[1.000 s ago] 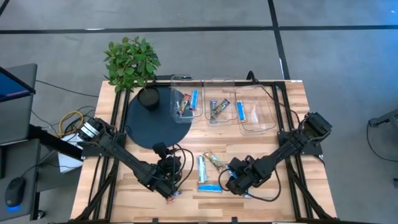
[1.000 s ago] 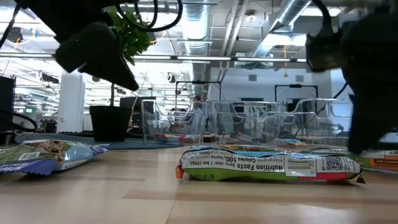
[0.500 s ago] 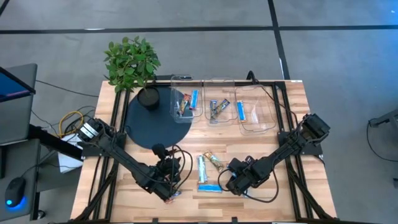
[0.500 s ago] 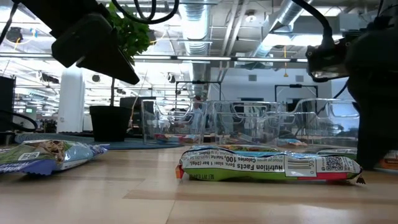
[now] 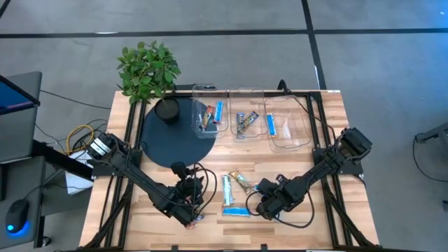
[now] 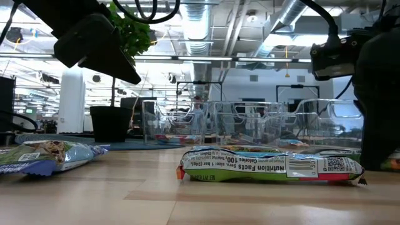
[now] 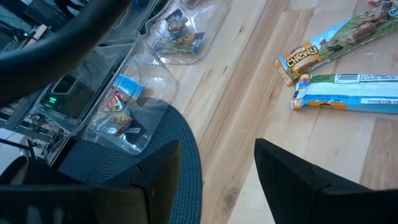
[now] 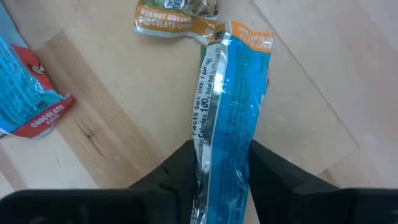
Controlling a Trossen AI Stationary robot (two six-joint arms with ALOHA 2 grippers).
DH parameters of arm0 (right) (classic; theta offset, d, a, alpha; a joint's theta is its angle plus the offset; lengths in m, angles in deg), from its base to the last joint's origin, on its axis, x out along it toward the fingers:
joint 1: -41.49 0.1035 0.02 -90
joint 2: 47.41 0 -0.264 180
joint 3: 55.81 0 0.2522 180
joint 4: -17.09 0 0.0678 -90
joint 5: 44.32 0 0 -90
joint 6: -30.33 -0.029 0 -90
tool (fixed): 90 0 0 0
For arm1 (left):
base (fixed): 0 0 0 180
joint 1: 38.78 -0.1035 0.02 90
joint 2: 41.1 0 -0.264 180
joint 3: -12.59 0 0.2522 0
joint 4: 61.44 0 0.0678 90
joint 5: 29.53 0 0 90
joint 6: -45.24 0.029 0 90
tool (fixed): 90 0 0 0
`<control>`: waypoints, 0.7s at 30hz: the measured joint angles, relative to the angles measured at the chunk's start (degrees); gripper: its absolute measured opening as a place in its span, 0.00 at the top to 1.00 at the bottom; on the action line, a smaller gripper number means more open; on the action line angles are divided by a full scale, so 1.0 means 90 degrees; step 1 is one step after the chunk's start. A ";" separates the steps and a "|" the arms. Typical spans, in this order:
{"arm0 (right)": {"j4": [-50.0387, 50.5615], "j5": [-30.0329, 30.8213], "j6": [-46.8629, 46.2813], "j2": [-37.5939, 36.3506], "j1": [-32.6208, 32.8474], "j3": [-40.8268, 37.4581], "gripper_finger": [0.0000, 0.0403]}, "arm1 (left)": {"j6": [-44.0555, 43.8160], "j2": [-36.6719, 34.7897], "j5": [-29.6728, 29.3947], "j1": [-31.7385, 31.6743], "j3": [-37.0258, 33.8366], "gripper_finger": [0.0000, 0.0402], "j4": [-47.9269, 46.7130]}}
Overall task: Pick and place Granola Bars by type
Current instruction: Put the yellow granola bar into the right transparent bin
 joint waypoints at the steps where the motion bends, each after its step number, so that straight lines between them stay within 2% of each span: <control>1: -0.0017 0.0030 0.0000 -0.0012 -0.0005 0.0000 0.71 | 0.0000 0.0000 0.0000 -0.0002 0.0000 0.50 0.0000; 12: 0.0216 0.0696 0.0022 -0.0778 0.0089 0.0002 0.74 | 0.0000 0.0000 -0.0005 0.0001 0.0000 0.50 0.0002; 21: 0.0926 0.1974 0.0072 -0.2123 0.0041 0.0007 0.75 | 0.0000 0.0000 -0.0005 -0.0002 0.0000 0.50 0.0000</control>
